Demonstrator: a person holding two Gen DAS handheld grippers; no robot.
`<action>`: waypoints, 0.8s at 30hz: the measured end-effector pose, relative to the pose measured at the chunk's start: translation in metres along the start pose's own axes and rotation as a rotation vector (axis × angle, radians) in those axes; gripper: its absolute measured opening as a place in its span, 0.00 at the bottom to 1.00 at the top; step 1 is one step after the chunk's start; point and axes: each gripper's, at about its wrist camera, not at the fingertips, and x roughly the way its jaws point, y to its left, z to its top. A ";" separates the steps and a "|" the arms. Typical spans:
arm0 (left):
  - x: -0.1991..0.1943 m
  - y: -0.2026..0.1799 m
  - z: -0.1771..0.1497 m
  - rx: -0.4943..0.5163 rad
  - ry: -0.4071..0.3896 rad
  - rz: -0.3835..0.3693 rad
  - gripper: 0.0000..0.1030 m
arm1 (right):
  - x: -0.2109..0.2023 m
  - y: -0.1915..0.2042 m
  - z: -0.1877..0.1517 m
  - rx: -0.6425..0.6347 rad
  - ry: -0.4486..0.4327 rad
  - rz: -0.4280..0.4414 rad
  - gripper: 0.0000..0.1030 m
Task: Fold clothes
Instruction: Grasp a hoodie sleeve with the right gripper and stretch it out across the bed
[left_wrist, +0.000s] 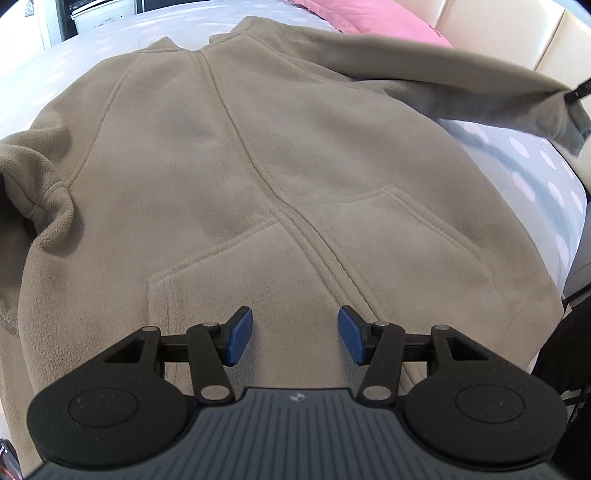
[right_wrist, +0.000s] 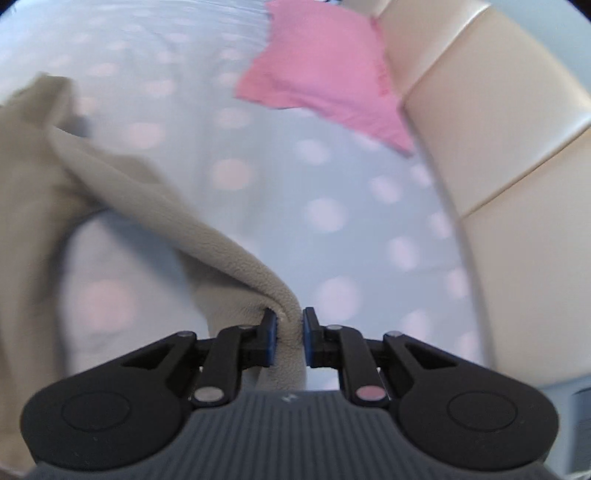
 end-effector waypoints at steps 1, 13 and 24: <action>0.000 0.001 0.000 -0.003 0.000 0.002 0.49 | 0.011 -0.012 0.005 -0.008 0.001 -0.043 0.15; 0.002 0.020 0.018 -0.071 0.009 0.067 0.49 | 0.173 -0.051 0.065 0.024 0.091 -0.270 0.15; -0.012 0.045 0.044 -0.103 -0.022 0.168 0.49 | 0.203 -0.010 0.067 0.017 -0.044 -0.279 0.37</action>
